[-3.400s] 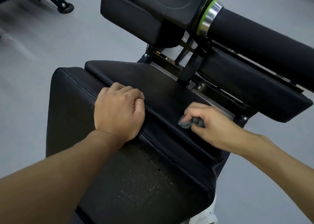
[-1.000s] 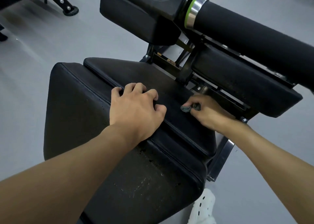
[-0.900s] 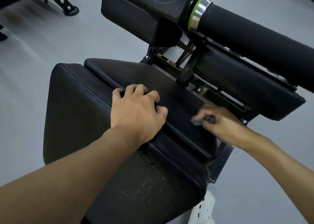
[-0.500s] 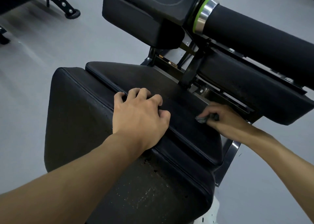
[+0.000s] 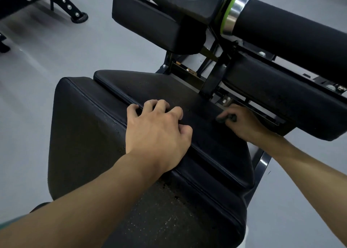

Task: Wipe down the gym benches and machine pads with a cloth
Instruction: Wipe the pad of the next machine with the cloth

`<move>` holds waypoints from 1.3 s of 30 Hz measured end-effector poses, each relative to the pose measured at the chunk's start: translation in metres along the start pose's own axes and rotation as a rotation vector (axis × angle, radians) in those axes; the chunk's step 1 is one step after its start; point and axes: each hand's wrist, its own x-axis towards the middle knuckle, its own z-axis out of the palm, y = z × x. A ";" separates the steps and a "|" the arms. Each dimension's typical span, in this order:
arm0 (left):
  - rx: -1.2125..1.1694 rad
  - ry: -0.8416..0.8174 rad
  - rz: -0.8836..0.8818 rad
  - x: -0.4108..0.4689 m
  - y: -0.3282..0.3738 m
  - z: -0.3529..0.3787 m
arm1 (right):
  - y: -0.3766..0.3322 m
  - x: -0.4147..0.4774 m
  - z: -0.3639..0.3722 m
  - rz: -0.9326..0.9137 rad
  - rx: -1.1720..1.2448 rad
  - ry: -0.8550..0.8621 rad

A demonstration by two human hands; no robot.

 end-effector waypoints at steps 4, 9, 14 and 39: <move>-0.006 0.008 0.006 0.000 -0.005 0.001 | -0.002 0.016 0.005 0.049 -0.042 0.021; -0.015 0.015 0.006 -0.001 -0.002 0.001 | 0.007 -0.003 -0.013 0.049 -0.051 -0.063; -0.019 0.029 0.016 -0.001 -0.002 0.002 | 0.010 0.048 0.009 0.156 -0.088 -0.002; -0.048 0.041 0.036 0.001 -0.004 0.003 | 0.042 0.035 -0.007 0.293 -0.090 -0.048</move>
